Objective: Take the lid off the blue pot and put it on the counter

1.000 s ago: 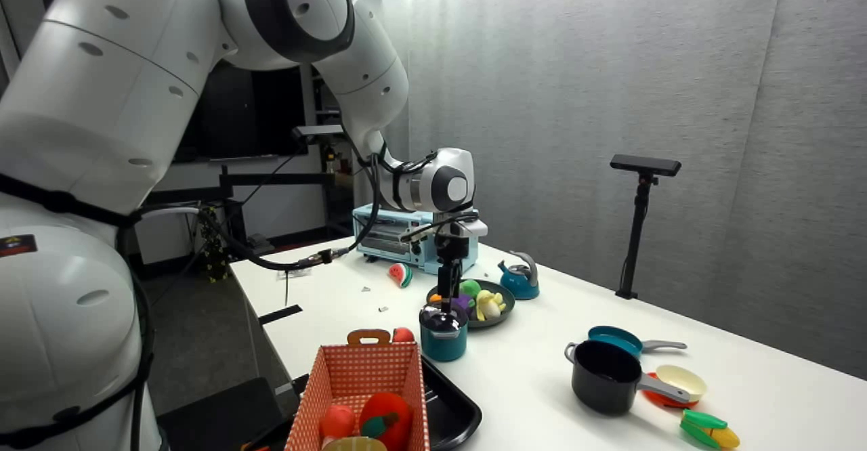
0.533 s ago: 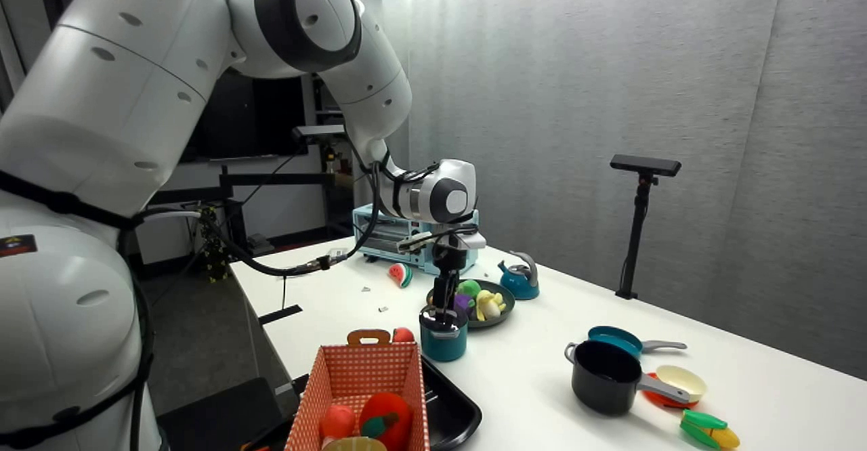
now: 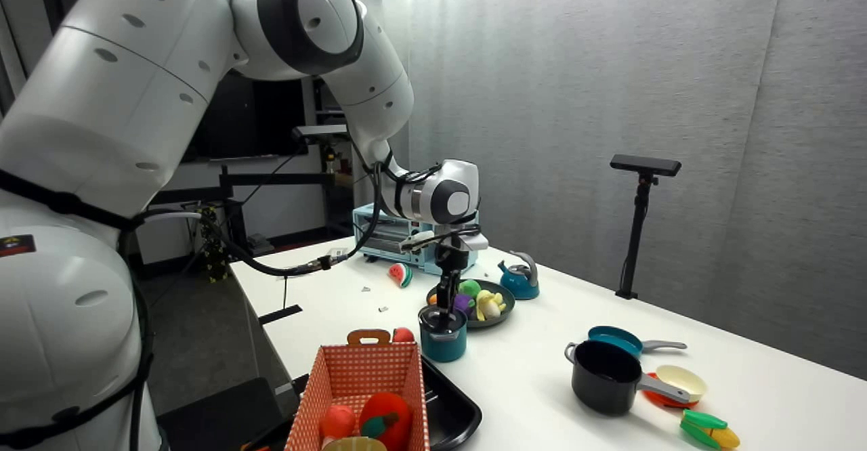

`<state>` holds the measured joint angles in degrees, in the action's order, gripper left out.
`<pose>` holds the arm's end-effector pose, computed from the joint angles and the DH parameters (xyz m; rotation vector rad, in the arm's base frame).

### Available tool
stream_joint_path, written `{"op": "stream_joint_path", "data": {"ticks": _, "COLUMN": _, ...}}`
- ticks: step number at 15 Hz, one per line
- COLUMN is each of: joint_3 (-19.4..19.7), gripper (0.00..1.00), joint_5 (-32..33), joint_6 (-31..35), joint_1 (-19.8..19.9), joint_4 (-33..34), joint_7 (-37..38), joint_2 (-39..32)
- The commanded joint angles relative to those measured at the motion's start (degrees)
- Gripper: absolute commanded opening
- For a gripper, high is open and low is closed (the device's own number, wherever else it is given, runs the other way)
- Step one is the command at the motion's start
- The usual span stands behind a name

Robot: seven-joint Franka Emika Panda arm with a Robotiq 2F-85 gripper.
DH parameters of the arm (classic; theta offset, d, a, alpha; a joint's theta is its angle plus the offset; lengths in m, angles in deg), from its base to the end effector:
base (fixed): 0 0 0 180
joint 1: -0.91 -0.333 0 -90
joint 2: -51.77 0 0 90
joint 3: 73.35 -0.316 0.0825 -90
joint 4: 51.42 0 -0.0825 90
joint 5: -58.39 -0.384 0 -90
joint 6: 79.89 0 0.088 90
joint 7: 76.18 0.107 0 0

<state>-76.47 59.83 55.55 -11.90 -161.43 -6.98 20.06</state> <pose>0.5915 0.1675 0.1926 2.7565 -1.3613 -0.1360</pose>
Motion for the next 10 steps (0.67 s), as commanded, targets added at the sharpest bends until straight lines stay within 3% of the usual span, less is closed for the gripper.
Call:
{"op": "stream_joint_path", "data": {"ticks": 1, "joint_3": 0.3, "gripper": 0.08, "joint_5": -2.3, "joint_6": 0.8, "joint_1": 0.4, "joint_4": 0.3, "joint_7": -2.4, "joint_2": -0.6}}
{"op": "stream_joint_path", "data": {"ticks": 2, "joint_3": 0.4, "gripper": 0.00, "joint_5": -2.3, "joint_6": 0.8, "joint_1": 0.4, "joint_4": 0.2, "joint_7": -2.4, "joint_2": -0.5}}
{"op": "stream_joint_path", "data": {"ticks": 10, "joint_3": 1.3, "gripper": 0.04, "joint_5": -1.0, "joint_6": 0.1, "joint_1": -0.8, "joint_4": -0.7, "joint_7": -0.3, "joint_2": 1.5}}
